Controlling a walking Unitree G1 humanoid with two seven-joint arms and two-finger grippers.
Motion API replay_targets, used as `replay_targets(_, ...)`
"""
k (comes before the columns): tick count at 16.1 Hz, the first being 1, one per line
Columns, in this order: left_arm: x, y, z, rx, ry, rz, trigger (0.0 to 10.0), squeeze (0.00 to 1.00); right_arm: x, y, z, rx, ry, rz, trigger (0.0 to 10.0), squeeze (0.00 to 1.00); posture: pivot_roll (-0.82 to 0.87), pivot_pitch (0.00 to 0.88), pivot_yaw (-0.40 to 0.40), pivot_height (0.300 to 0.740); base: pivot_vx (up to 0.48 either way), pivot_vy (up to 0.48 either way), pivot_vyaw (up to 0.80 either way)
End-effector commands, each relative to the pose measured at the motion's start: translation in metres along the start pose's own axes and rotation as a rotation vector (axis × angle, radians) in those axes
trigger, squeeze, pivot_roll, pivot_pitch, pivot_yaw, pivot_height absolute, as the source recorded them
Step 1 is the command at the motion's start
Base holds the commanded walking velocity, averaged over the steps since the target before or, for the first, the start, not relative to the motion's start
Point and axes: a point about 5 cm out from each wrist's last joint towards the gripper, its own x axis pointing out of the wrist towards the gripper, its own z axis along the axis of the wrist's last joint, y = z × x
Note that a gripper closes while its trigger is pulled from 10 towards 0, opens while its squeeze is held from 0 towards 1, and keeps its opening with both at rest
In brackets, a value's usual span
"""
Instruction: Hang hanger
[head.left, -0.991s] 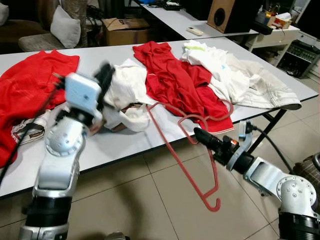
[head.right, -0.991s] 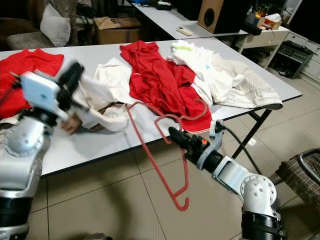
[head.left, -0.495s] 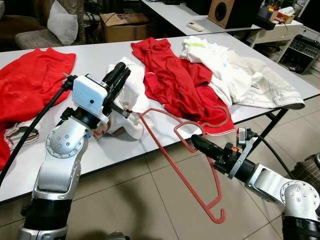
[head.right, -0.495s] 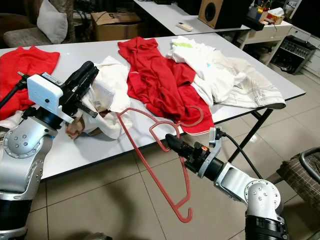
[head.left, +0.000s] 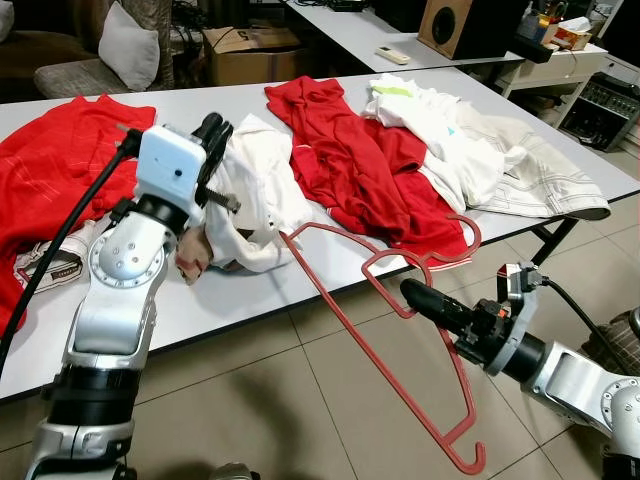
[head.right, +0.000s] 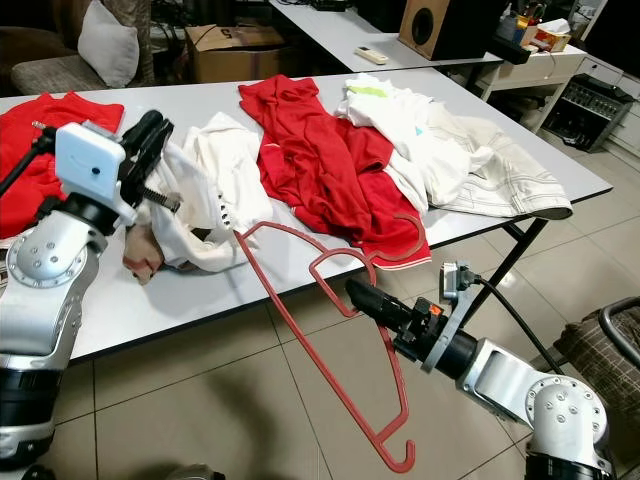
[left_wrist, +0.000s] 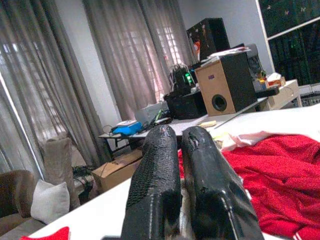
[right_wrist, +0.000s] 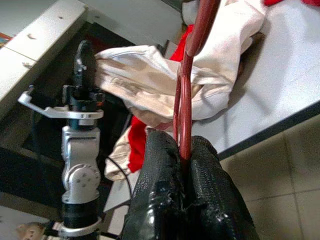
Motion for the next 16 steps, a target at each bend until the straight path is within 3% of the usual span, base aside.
replay_targets(1, 0.004, -0.001, 0.004, 0.004, -0.014, -0.007, 0.0, 0.00, -0.005, 0.007, 0.005, -0.018, -0.014, 0.033, 10.0, 0.00, -0.05, 0.000, -0.086, 0.740, 0.000, 0.000, 0.00)
replay_targets(6, 0.008, 0.002, 0.004, 0.004, -0.005, 0.020, 0.0, 0.00, -0.012, 0.009, -0.001, -0.004, 0.010, 0.052, 10.0, 0.00, -0.04, 0.000, -0.099, 0.740, 0.000, 0.000, 0.00)
replay_targets(8, 0.008, 0.010, -0.002, 0.010, 0.043, 0.073, 0.0, 0.00, -0.013, 0.014, -0.003, -0.027, 0.035, 0.081, 10.0, 0.00, -0.03, 0.000, -0.102, 0.740, 0.000, 0.000, 0.00)
replay_targets(11, 0.004, 0.010, -0.013, 0.018, 0.112, 0.065, 0.0, 0.00, -0.018, 0.017, -0.003, -0.106, 0.028, 0.085, 10.0, 0.00, -0.03, 0.000, -0.101, 0.740, 0.000, 0.000, 0.00)
replay_targets(12, 0.002, 0.006, -0.011, 0.008, 0.094, 0.025, 0.0, 0.00, -0.018, 0.006, 0.005, -0.182, -0.041, -0.021, 10.0, 0.00, -0.03, 0.000, -0.098, 0.740, 0.000, 0.000, 0.00)
replay_targets(14, -0.002, 0.002, -0.005, -0.007, 0.050, 0.006, 0.0, 0.00, -0.017, 0.003, 0.015, -0.273, -0.121, -0.083, 10.0, 0.00, -0.03, 0.000, -0.094, 0.740, 0.000, 0.000, 0.00)
replay_targets(16, -0.004, 0.007, -0.009, 0.000, 0.078, 0.070, 0.0, 0.00, -0.020, 0.006, 0.013, -0.296, -0.106, -0.060, 10.0, 0.00, -0.03, 0.000, -0.094, 0.740, 0.000, 0.000, 0.00)
